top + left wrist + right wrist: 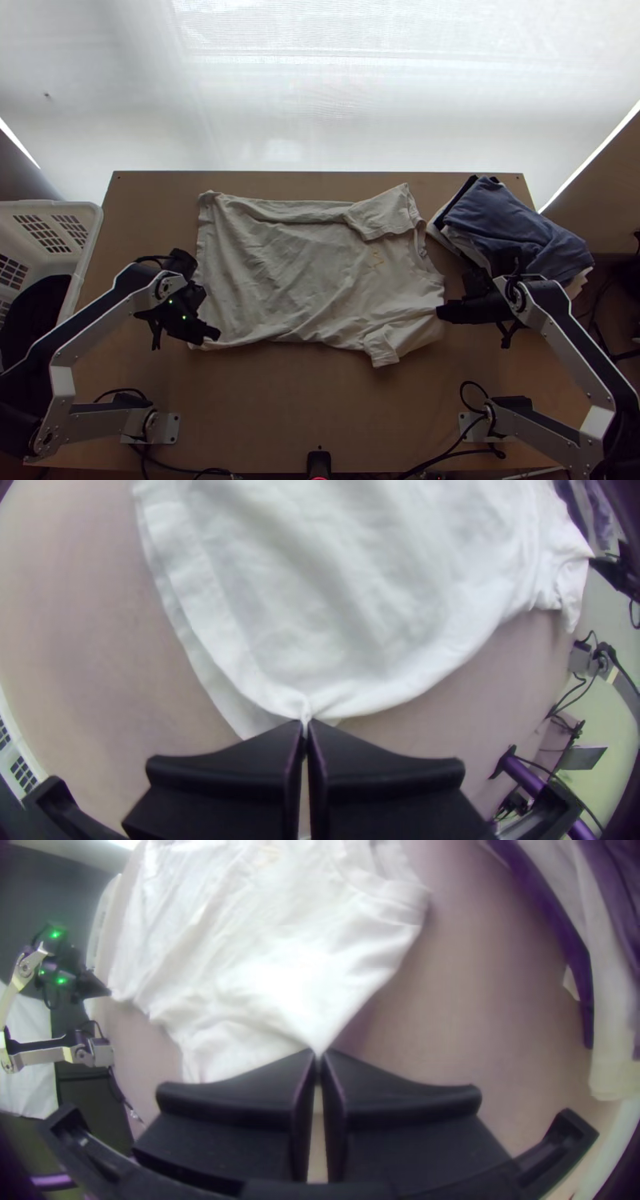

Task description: Fold the t-shirt

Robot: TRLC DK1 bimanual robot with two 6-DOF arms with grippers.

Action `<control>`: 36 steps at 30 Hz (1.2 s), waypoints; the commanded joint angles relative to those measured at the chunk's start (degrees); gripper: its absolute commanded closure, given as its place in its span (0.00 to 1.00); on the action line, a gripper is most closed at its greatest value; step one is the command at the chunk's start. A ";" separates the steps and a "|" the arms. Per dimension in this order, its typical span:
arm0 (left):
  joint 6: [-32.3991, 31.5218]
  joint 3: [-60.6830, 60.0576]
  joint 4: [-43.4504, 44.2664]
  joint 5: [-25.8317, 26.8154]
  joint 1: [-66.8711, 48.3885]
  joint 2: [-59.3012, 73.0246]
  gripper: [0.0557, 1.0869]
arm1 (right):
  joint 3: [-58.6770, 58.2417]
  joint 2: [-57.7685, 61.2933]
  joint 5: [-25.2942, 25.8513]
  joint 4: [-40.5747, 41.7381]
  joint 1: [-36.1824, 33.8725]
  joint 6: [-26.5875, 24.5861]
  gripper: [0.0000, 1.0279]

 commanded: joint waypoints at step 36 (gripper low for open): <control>-37.30 82.97 6.65 18.63 25.70 28.46 0.97 | 63.28 22.00 3.22 15.73 0.82 7.78 0.97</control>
